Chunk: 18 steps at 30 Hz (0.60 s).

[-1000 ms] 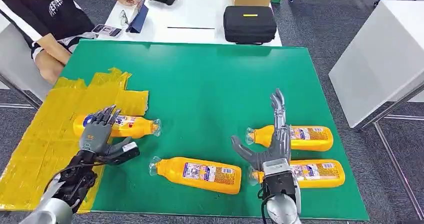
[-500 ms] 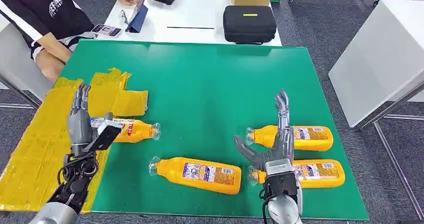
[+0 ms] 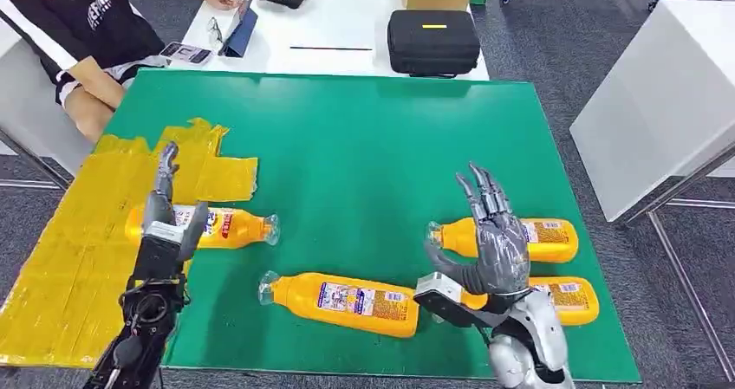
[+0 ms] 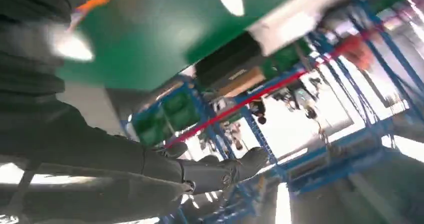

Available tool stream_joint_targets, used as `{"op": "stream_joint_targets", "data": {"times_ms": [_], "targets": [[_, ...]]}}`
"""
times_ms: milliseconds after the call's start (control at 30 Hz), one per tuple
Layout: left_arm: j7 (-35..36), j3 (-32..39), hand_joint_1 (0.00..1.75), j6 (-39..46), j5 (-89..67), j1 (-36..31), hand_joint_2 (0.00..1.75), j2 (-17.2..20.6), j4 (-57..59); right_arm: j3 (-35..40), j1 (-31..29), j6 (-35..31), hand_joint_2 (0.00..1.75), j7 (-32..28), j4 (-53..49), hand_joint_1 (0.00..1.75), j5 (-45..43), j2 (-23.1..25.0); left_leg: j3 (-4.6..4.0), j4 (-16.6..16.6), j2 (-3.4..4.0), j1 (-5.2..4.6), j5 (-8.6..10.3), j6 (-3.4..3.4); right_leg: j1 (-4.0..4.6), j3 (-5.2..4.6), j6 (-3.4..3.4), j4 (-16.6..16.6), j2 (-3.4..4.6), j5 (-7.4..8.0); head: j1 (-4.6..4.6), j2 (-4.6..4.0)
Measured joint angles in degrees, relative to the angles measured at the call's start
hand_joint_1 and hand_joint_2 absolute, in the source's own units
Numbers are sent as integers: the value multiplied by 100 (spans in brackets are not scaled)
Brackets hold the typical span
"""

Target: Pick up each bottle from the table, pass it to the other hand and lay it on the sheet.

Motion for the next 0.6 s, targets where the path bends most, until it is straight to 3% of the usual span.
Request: {"op": "stream_joint_targets", "data": {"times_ms": [267, 600], "targets": [[0, 59, 0, -867, 300, 92, 175, -322, -70, -351, 23, 457, 175, 72, 177, 0, 304, -720, 0, 0, 0, 1, -4, 1, 1, -3, 3, 0, 0, 1, -2, 0], [0, 328, 0, -1505, 488, 239, 175, -457, -68, -656, 77, 1160, 175, 177, 677, 0, 199, -1502, -7, 0, -2, -5, -7, 3, -3, -2, 6, 0, 0, -2, 0, 0]]}}
